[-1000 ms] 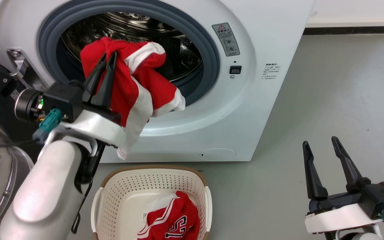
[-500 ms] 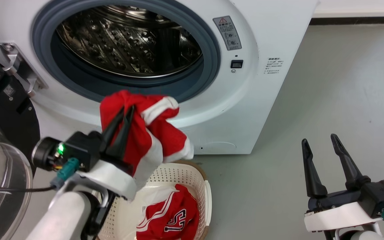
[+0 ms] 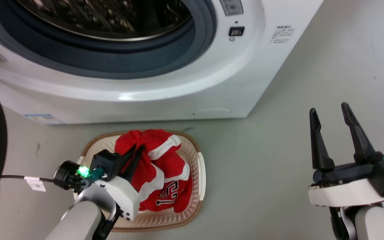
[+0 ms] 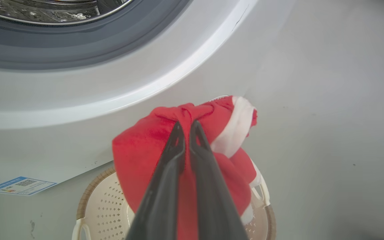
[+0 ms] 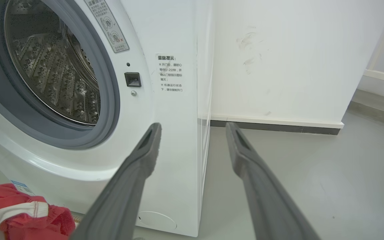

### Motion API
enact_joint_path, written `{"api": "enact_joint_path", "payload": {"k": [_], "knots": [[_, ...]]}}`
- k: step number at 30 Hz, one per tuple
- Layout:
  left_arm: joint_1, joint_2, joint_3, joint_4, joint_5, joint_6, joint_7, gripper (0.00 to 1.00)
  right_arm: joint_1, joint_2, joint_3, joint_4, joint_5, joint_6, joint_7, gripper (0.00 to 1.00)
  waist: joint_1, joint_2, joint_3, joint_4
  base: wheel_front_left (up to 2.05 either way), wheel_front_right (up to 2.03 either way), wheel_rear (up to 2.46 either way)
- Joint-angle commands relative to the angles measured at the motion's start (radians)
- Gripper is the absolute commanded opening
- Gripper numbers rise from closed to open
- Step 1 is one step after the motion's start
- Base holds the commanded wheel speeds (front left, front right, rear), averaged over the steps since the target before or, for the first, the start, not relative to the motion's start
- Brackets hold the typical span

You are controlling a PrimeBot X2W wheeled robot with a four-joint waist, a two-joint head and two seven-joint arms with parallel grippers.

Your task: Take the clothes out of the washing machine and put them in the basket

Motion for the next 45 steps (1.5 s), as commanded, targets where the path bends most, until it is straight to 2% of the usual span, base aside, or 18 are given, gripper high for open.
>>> {"api": "enact_joint_path", "payload": {"k": [1,8,12,13,15,21,23,30,31,32,36,45], "knots": [[-0.02,-0.004,0.001,0.017,0.005,-0.003,-0.01,0.0,-0.018,0.001,0.001,-0.005,-0.004,-0.001,-0.002,1.0,-0.0001,-0.0001,0.062,-0.02,0.0,0.0,0.0],[-0.148,-0.06,-0.016,0.339,-0.015,-0.062,-0.046,0.0,-0.089,0.001,-0.002,-0.021,0.007,-0.001,-0.002,1.0,-0.0001,-0.0001,0.201,-0.06,0.0,0.0,0.0],[-0.241,-0.087,-0.028,0.523,-0.007,-0.077,-0.058,0.0,-0.129,0.001,-0.012,-0.034,0.02,-0.001,-0.002,1.0,-0.0001,-0.0001,0.277,-0.081,0.0,0.0,0.0],[-0.307,-0.102,-0.039,0.645,-0.004,-0.088,-0.06,0.0,-0.157,0.002,-0.014,-0.043,0.028,-0.001,-0.002,1.0,-0.0001,-0.0001,0.33,-0.096,0.0,0.0,0.0],[-0.352,-0.108,-0.049,0.724,0.004,-0.091,-0.056,0.0,-0.17,0.002,-0.015,-0.047,0.034,-0.001,-0.002,1.0,-0.0001,-0.0001,0.362,-0.105,0.0,0.0,0.0],[-0.457,-0.125,-0.1,0.884,0.052,-0.093,-0.048,0.0,-0.197,0.002,-0.037,-0.062,0.059,-0.001,-0.002,1.0,-0.0001,-0.0001,0.437,-0.125,0.0,0.0,0.0],[-0.485,-0.13,-0.114,0.926,0.066,-0.081,-0.032,0.0,-0.2,0.002,-0.041,-0.063,0.061,-0.001,-0.002,1.0,-0.0001,-0.0001,0.454,-0.128,0.0,0.0,0.0],[-0.519,-0.146,-0.12,0.985,0.054,-0.08,0.02,0.0,-0.213,0.001,-0.044,-0.059,0.067,-0.001,-0.002,1.0,-0.0001,-0.0001,0.479,-0.132,0.0,0.0,0.0],[-0.518,-0.149,-0.121,0.989,0.051,-0.081,0.023,0.36,-0.213,0.001,-0.044,-0.056,0.067,-0.001,-0.002,1.0,-0.0001,-0.0001,0.476,-0.132,0.0,0.0,0.0],[-0.519,-0.153,-0.127,0.989,0.059,-0.082,0.008,1.0,-0.214,0.001,-0.045,-0.053,0.066,-0.001,-0.002,1.0,-0.0001,-0.0001,0.471,-0.13,0.0,0.0,0.0],[-0.499,-0.174,-0.127,0.995,0.041,-0.087,-0.016,1.0,-0.209,0.001,-0.045,-0.042,0.059,-0.001,-0.002,1.0,-0.0001,-0.0001,0.433,-0.119,0.0,0.0,0.0],[-0.422,-0.23,-0.072,0.991,-0.026,-0.055,-0.139,1.0,-0.15,0.001,-0.043,-0.013,0.042,-0.001,-0.002,1.0,-0.0001,-0.0001,0.29,-0.083,0.0,0.0,0.0]]}}
